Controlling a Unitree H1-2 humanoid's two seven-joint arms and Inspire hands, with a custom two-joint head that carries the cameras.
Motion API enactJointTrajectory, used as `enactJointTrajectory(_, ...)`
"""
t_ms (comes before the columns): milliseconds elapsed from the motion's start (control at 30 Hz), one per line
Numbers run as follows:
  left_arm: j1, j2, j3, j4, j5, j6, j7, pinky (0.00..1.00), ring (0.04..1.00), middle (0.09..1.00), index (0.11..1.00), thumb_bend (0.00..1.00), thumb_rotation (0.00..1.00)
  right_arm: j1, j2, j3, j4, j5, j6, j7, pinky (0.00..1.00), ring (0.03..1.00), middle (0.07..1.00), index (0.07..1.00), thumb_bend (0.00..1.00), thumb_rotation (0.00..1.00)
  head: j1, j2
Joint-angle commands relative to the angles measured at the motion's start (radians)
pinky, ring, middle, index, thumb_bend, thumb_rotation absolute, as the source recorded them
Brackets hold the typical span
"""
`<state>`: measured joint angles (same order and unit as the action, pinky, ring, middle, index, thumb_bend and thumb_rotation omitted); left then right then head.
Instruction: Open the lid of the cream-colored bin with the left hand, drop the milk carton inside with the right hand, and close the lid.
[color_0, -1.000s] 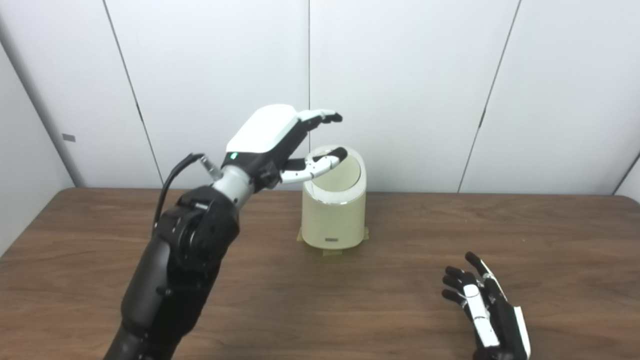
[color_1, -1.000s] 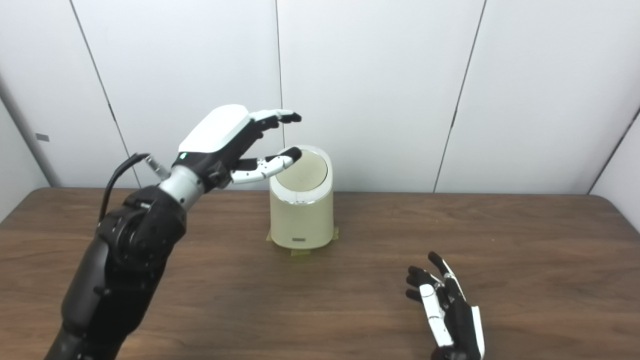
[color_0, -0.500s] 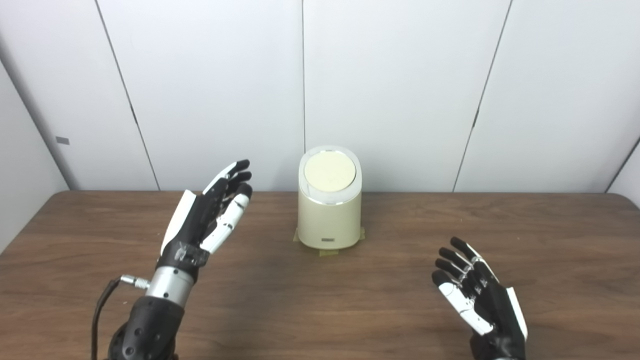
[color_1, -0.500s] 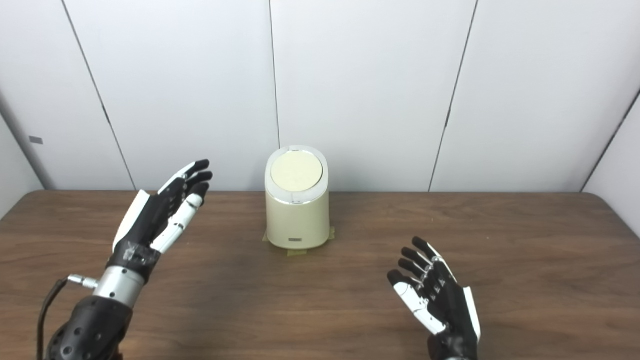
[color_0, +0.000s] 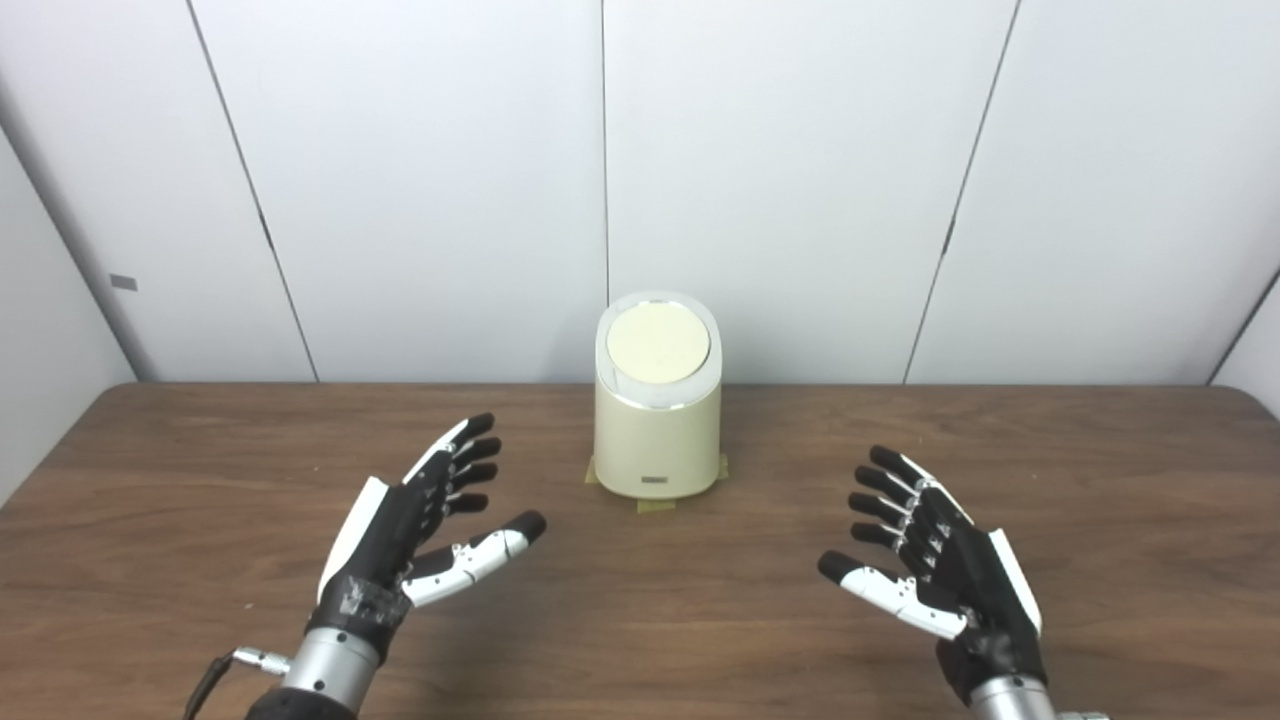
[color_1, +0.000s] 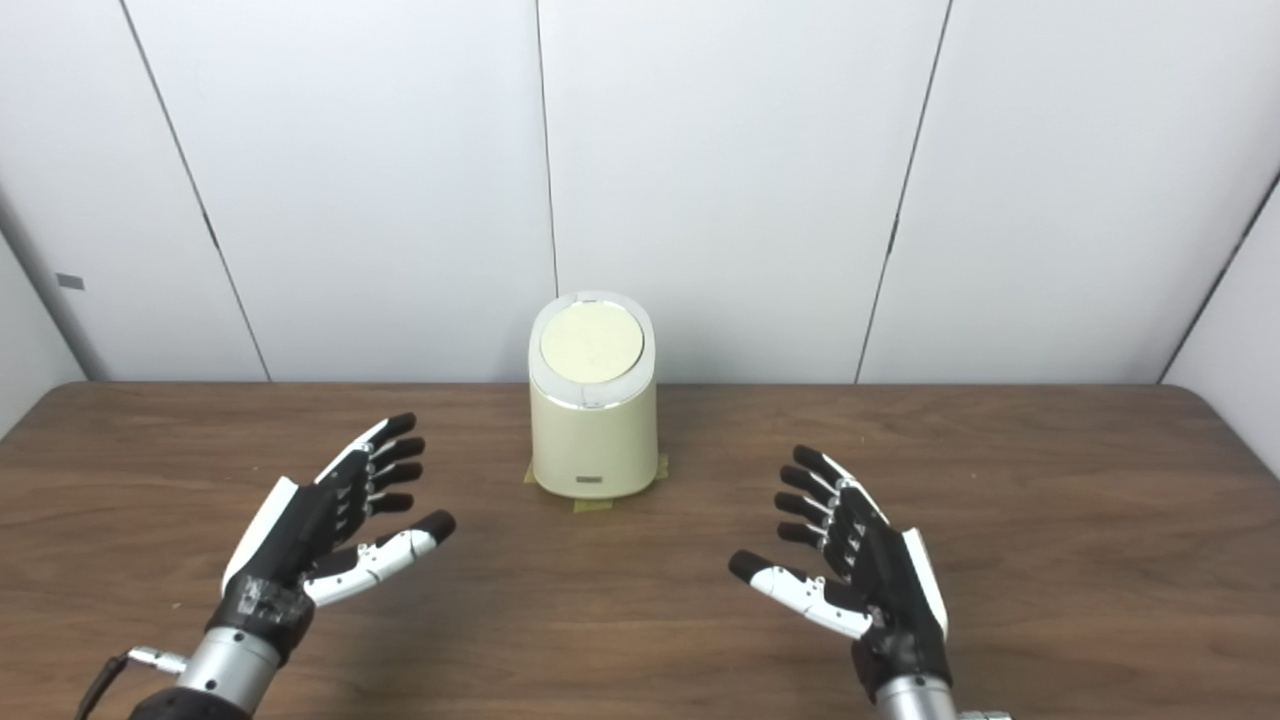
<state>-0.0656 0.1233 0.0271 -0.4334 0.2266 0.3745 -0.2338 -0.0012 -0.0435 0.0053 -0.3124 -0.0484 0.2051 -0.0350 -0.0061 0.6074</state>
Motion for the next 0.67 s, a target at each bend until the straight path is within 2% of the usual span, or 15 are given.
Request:
enactJointTrajectory(0, -0.034, 0.001, 0.005, 0.002, -0.019, -0.046, 0.035, 0.8, 0.86, 0.892, 0.936, 0.76, 0.29, -0.055, 0.0, 0.001, -0.003, -0.008, -0.045, 0.002, 0.7, 0.776, 0.824, 0.841, 0.87, 0.15, -0.004, 0.004)
enactJointTrajectory(67, -0.036, -0.009, 0.01, 0.013, -0.029, -0.047, 0.053, 0.82, 0.866, 0.889, 0.932, 0.77, 0.31, -0.07, 0.01, -0.004, 0.009, -0.01, -0.053, -0.008, 0.7, 0.771, 0.817, 0.837, 0.86, 0.2, -0.005, 0.004)
enactJointTrajectory(167, -0.038, -0.006, -0.005, 0.024, 0.005, -0.038, 0.083, 0.82, 0.866, 0.885, 0.924, 0.71, 0.28, -0.089, 0.016, -0.008, 0.022, -0.015, -0.047, -0.015, 0.71, 0.776, 0.818, 0.839, 0.83, 0.26, -0.008, 0.006)
enactJointTrajectory(300, -0.037, 0.033, -0.036, 0.038, 0.025, -0.012, 0.065, 0.83, 0.863, 0.894, 0.932, 0.67, 0.2, -0.103, -0.022, 0.0, 0.028, -0.008, -0.019, 0.029, 0.72, 0.791, 0.846, 0.839, 0.81, 0.19, -0.008, 0.012)
enactJointTrajectory(433, -0.039, 0.055, -0.062, 0.06, 0.018, -0.017, 0.058, 0.81, 0.853, 0.892, 0.932, 0.71, 0.25, -0.11, -0.039, -0.007, 0.036, 0.021, 0.012, 0.058, 0.72, 0.802, 0.863, 0.847, 0.81, 0.14, 0.002, 0.016)
enactJointTrajectory(633, -0.044, 0.054, -0.075, 0.068, 0.002, 0.008, 0.062, 0.8, 0.852, 0.884, 0.936, 0.74, 0.31, -0.122, -0.045, -0.007, 0.046, 0.044, 0.031, 0.072, 0.71, 0.799, 0.86, 0.852, 0.84, 0.17, 0.004, 0.026)
